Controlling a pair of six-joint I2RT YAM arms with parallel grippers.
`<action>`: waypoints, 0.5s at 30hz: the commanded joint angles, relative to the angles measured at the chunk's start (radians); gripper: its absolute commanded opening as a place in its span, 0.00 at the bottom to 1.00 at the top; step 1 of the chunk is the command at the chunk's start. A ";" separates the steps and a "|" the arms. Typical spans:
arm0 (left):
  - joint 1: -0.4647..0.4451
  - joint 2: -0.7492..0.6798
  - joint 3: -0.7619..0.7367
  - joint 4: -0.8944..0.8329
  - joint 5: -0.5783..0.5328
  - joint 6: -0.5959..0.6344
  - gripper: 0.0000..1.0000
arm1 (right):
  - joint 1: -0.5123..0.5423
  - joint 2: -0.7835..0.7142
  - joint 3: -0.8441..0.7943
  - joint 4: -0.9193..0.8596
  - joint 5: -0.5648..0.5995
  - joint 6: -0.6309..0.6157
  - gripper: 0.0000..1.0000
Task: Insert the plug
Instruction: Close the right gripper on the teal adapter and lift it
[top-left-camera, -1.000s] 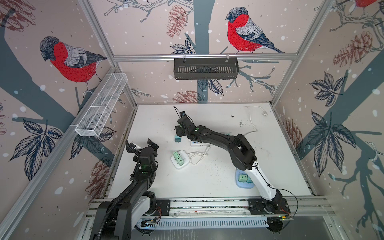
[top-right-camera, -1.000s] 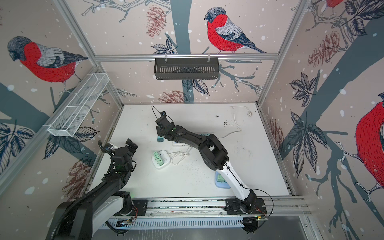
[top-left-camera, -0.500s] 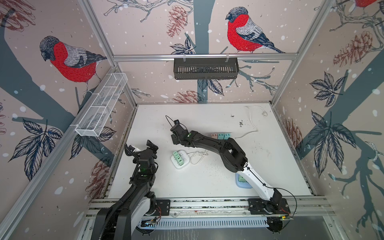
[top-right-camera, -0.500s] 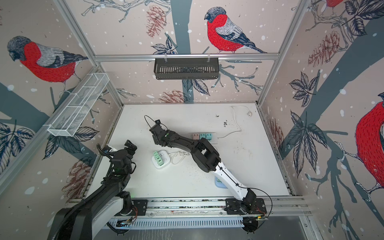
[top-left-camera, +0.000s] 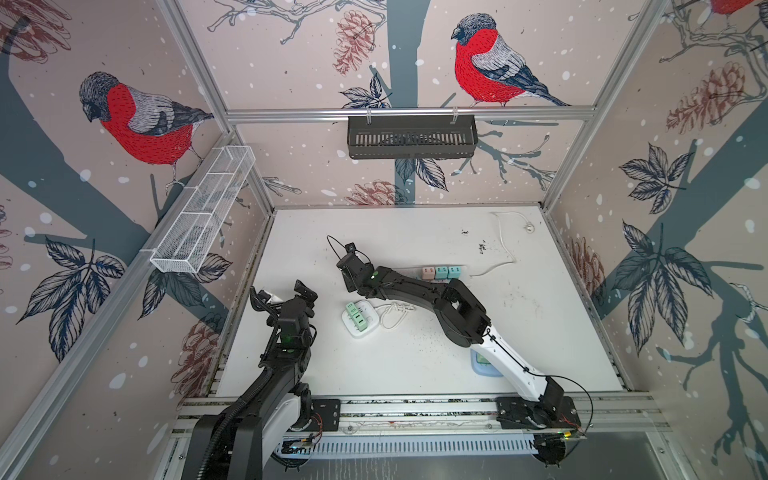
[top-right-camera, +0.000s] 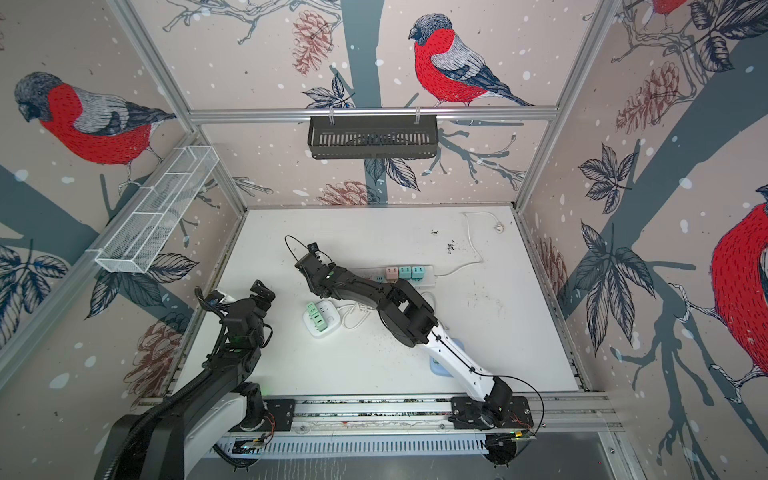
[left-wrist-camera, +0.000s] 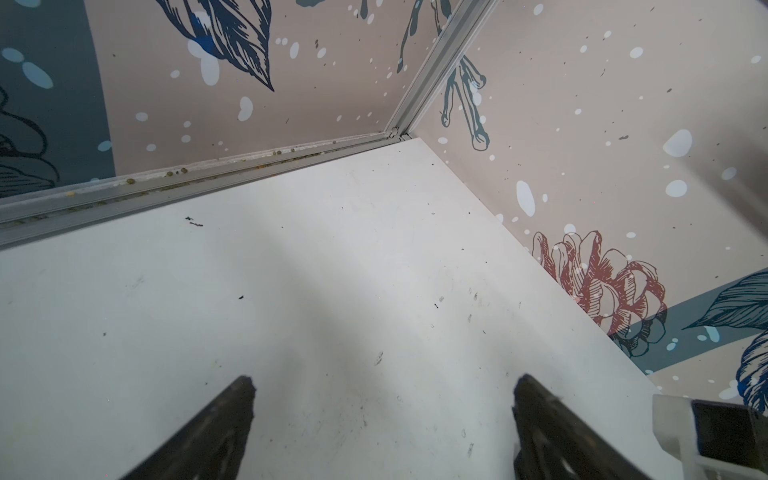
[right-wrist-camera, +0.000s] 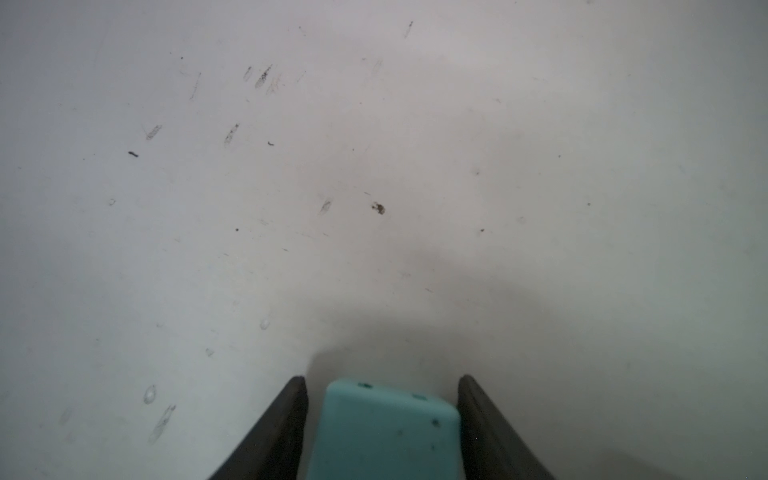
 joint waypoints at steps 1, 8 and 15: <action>0.003 0.007 0.004 0.045 -0.006 -0.003 0.97 | 0.002 0.006 -0.006 -0.049 0.006 -0.009 0.51; 0.003 0.010 0.007 0.053 0.011 0.010 0.97 | 0.007 -0.044 -0.041 -0.024 -0.030 0.001 0.39; 0.003 0.021 0.020 0.045 0.034 0.022 0.97 | 0.032 -0.190 -0.114 0.031 0.012 -0.074 0.32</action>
